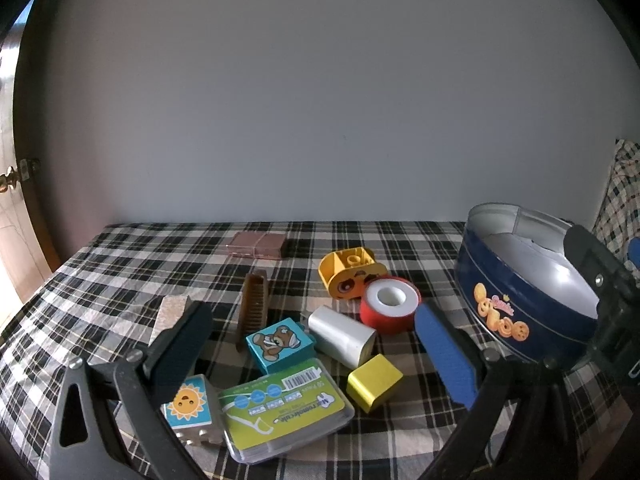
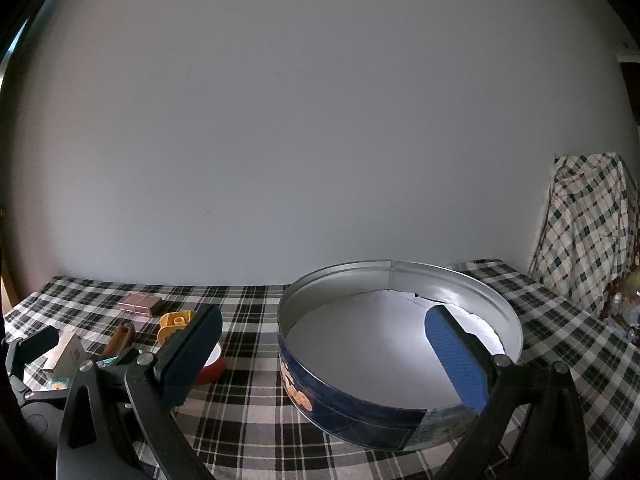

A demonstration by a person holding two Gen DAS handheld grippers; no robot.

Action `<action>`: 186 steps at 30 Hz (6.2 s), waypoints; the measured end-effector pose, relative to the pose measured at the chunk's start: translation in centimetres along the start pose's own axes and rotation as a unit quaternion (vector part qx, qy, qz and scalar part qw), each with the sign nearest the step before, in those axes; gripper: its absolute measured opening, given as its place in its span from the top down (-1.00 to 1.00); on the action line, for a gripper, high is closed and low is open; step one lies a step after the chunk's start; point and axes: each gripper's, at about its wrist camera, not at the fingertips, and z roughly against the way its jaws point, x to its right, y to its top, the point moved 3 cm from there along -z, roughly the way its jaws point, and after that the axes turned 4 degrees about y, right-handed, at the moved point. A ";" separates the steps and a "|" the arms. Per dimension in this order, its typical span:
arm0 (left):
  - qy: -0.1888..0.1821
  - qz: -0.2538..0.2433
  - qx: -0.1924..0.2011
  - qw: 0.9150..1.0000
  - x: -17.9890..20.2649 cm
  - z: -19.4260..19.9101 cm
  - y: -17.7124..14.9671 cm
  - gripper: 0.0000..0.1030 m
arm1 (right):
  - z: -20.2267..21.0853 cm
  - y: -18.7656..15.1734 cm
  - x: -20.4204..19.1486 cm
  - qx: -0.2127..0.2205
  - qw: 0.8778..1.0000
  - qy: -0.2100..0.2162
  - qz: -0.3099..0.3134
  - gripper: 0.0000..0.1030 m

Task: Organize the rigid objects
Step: 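Grasp the sun-printed block with the left tool while the right tool grasps the yellow cube, then carry the sun block and yellow cube over the open blue tin, then open both tools to drop the sun block and yellow cube into the tin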

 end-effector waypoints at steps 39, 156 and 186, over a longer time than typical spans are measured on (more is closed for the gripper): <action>-0.012 -0.027 -0.121 0.992 -11.9 2.9 -4.3 -0.91 | -8.7 -6.8 -10.5 -0.298 0.917 0.248 0.091 0.31; -0.131 -0.054 -0.064 0.988 19.8 -2.1 4.0 0.42 | -7.0 2.3 19.0 -0.065 0.998 -0.018 -0.017 0.38; -0.108 -0.094 -0.089 0.986 22.0 -4.5 1.6 0.37 | -9.9 0.2 16.5 -0.132 0.991 -0.002 0.015 0.38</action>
